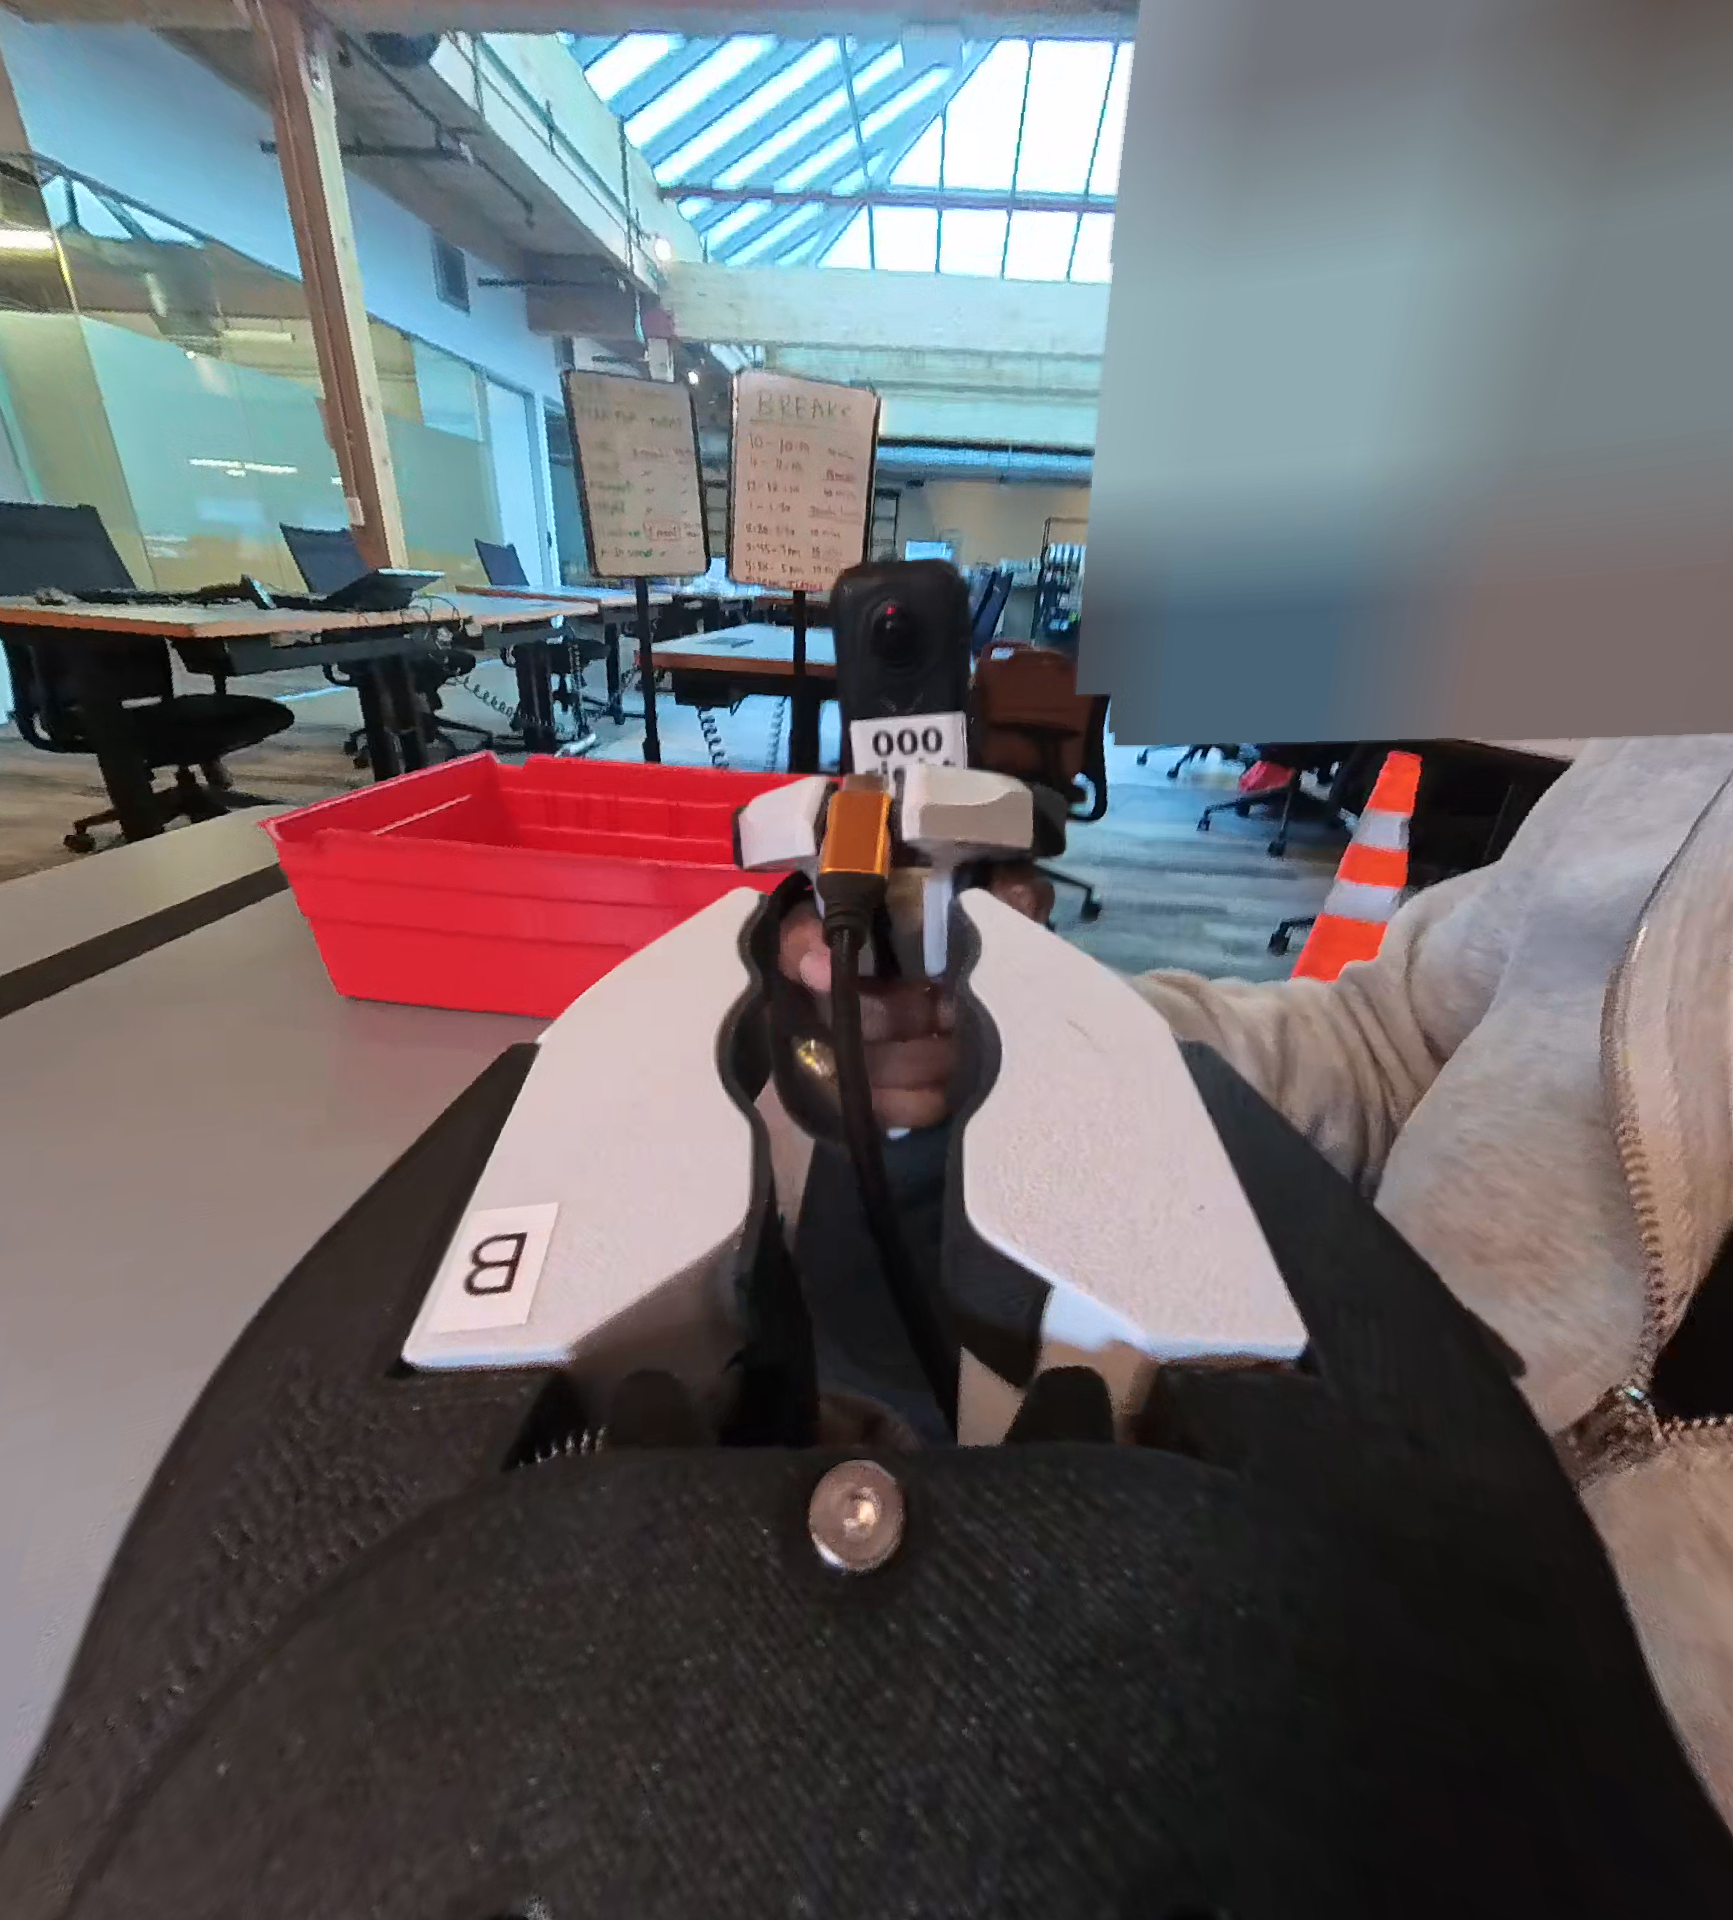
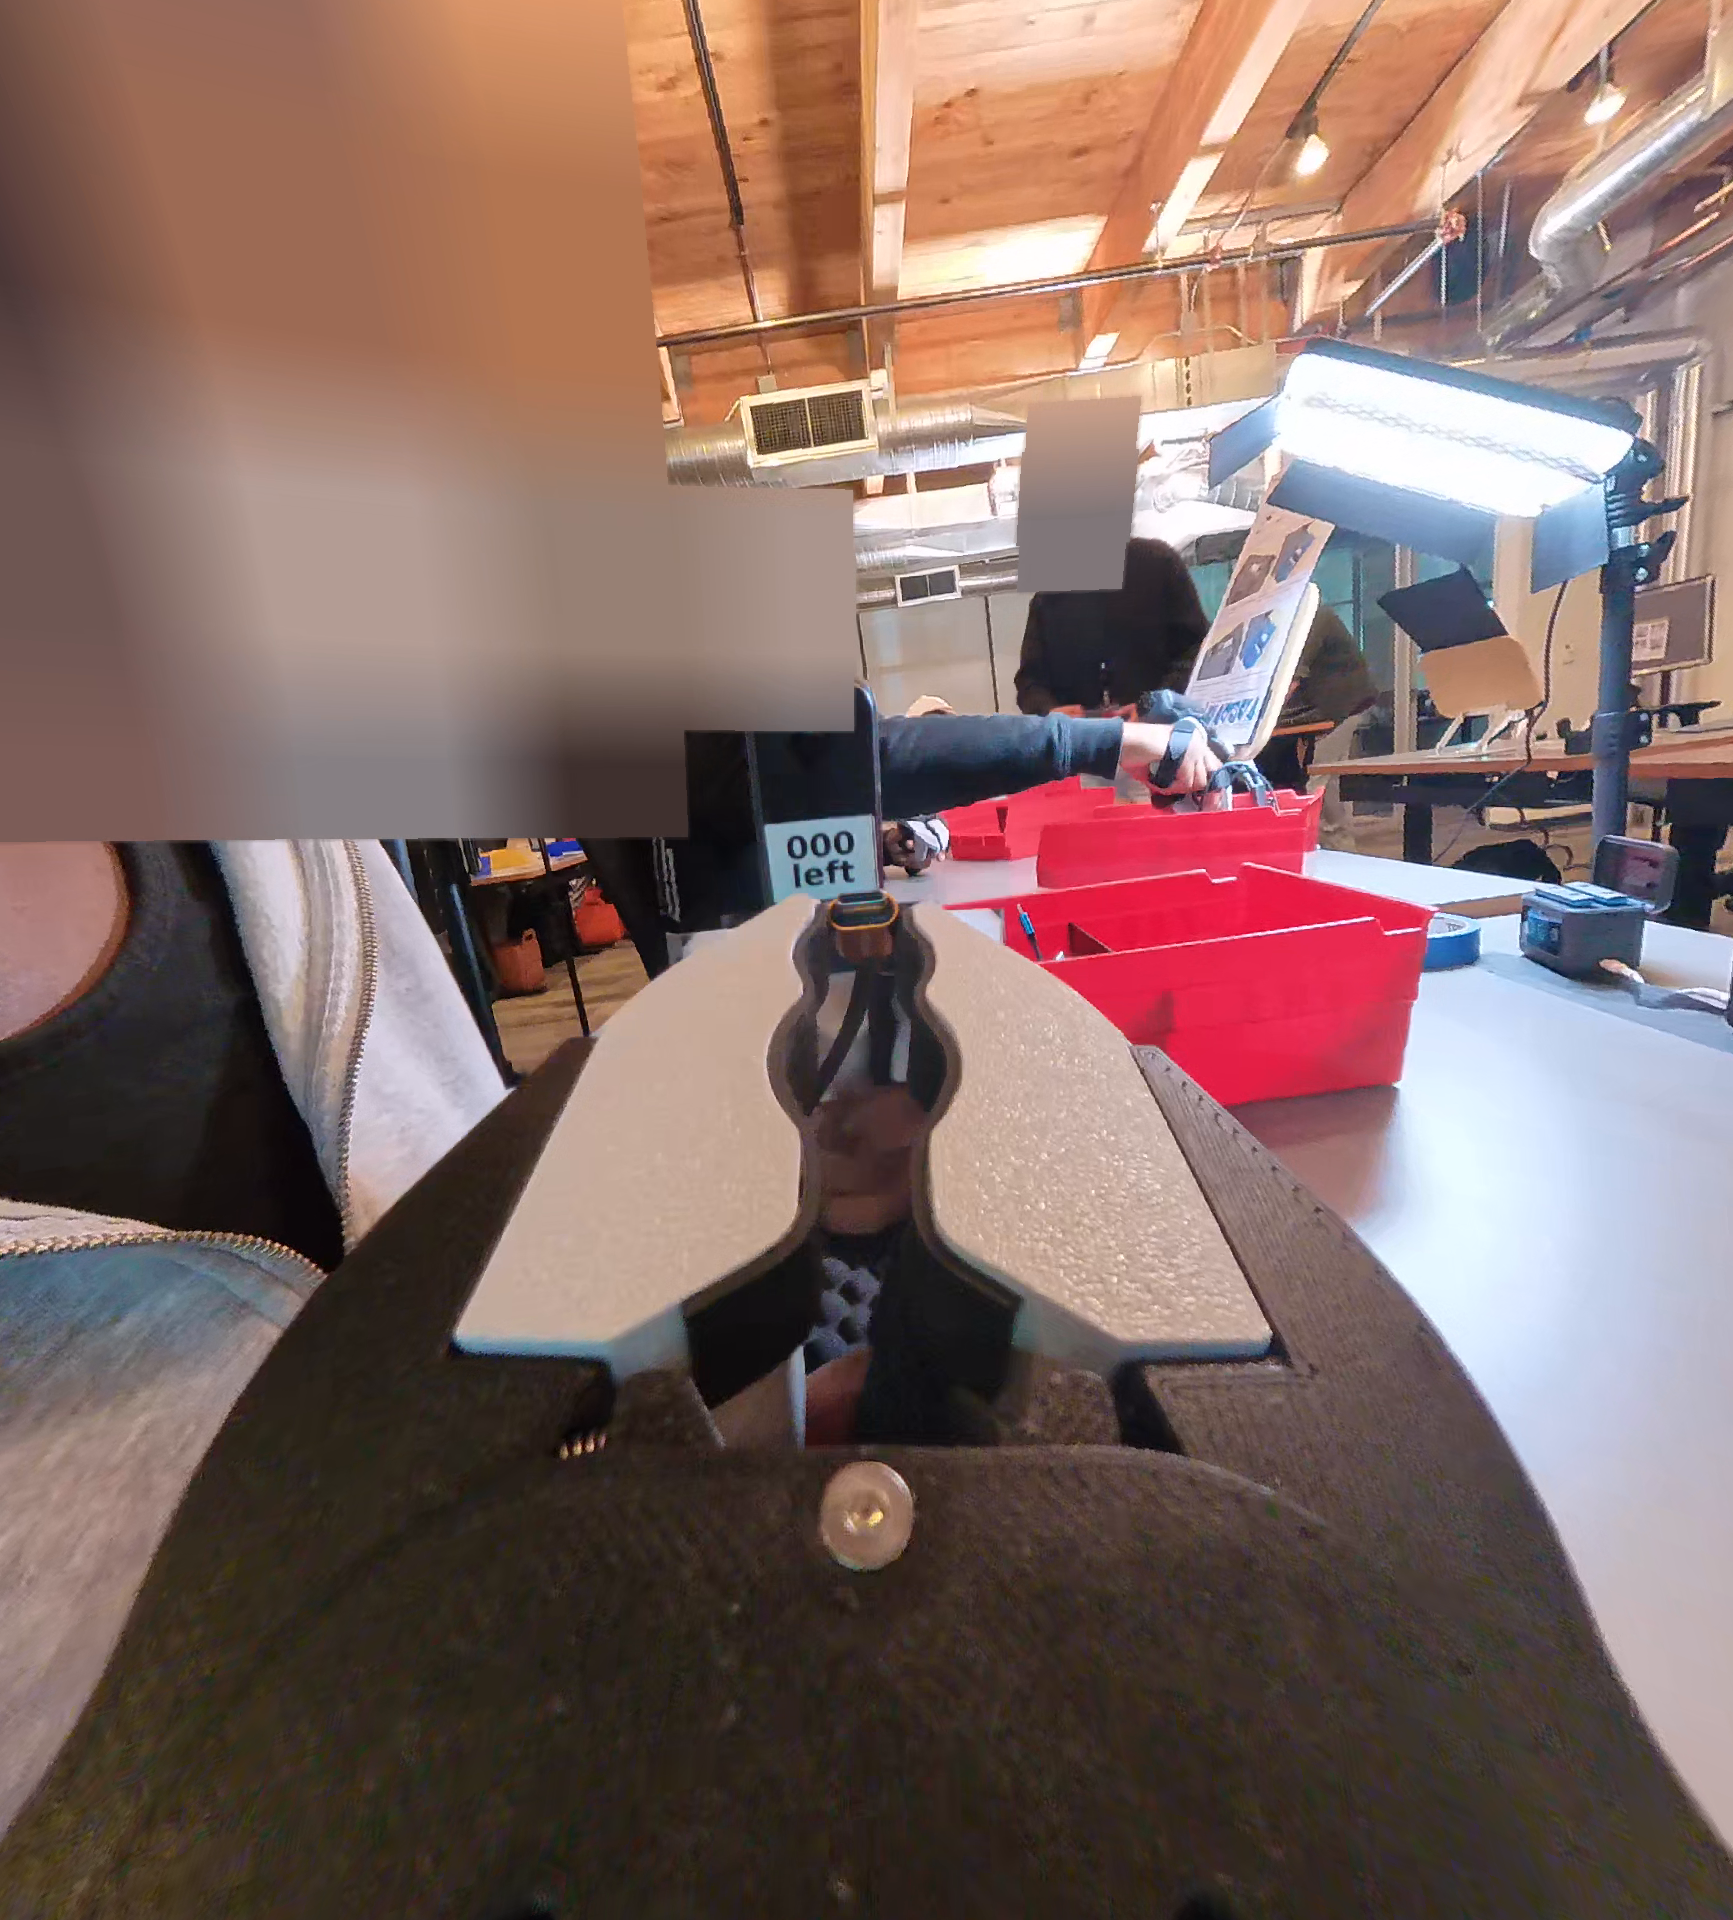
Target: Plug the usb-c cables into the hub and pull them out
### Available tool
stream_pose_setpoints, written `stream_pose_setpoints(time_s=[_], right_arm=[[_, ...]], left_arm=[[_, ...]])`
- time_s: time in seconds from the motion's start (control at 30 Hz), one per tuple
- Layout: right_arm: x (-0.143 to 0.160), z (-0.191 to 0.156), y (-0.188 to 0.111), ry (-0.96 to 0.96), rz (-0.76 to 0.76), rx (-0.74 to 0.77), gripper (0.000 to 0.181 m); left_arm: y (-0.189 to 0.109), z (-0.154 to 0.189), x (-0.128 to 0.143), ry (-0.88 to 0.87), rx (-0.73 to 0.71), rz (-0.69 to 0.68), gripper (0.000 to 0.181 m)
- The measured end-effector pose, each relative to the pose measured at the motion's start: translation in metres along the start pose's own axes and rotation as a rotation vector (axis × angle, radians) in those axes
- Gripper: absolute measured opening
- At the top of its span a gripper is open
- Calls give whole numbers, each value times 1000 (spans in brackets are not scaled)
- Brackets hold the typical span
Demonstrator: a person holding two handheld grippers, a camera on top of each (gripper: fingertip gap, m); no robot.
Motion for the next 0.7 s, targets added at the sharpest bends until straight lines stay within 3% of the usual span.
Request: stream_pose_setpoints(time_s=[0.17,0.3,0.4,0.47,0.5,0.6,0.7], right_arm=[[2,-2,-1,-9,7,16,11],[5,-3,-2,-32,-33,27,11],[6,0,-7,-86,-191,49,13],[4,1,-10,-169,-319,80,27],[3,-1,-10,-215,-389,84,26],[2,-5,-9,-322,-573,61,24],[2,-8,-6,-377,-659,29,22]], left_arm=[[-1,0,2,-81,-10,71,12],[-3,0,5,-71,-11,52,11],[-6,-2,9,-7,-55,-89,11],[-7,0,12,69,-67,-222,11],[-7,1,14,104,-73,-278,11],[-6,4,15,157,-70,-365,11],[-4,4,19,182,-60,-422,11]])
Point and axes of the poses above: each gripper's, where its closed fingertips meet, y out along the fingers, x out of its underside, z = x × y across the jaws, the point moved 8 cm from there along -y, back along the fingers, and after that the axes turned 5 degrees about z, right-handed, at the moved point
